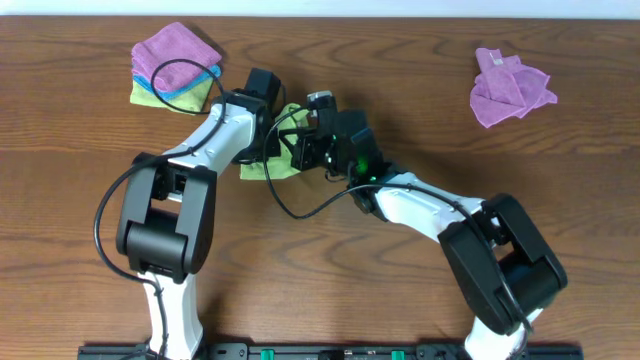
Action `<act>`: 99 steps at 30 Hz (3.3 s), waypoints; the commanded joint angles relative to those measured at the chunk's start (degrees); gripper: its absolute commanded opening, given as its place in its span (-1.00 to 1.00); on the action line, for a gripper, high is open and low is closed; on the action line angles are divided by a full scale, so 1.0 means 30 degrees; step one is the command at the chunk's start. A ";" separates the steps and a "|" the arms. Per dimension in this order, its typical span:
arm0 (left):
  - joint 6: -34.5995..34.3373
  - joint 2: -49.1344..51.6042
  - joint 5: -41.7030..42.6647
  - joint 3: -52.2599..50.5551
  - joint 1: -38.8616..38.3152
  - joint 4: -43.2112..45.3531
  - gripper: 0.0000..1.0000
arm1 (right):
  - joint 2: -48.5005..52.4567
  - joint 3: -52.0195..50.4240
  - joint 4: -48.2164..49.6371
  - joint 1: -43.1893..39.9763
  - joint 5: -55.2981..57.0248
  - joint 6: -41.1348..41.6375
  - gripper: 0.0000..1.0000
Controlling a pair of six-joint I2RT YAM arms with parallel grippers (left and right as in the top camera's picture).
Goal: Fold the cloth
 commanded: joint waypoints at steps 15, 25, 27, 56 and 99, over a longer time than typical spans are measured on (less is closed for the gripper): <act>0.0087 -0.4218 0.0321 -0.0029 0.3483 -0.0933 -0.89 | 0.0189 0.1049 -0.0117 0.0903 0.0379 -0.1355 -0.98; 0.0226 -0.4211 -0.0131 -0.0044 0.4116 -0.1086 -0.89 | 0.1472 0.4218 -0.3512 0.1821 0.0947 -0.3672 -0.97; 0.0299 -0.4211 -0.0131 -0.0044 0.4116 -0.1093 -0.88 | 0.2113 0.4860 -0.3847 0.1938 0.0852 -0.3920 -0.97; 0.0568 -0.6324 -0.0240 -0.0036 0.6754 -0.1719 -0.88 | 0.5850 0.7111 -0.3723 0.3512 -0.1049 -0.4969 -0.05; -0.4765 -0.8918 1.1489 -0.8561 0.7570 0.2674 0.90 | -1.8877 -0.4699 -2.0065 -0.7912 -0.1661 -0.9748 0.99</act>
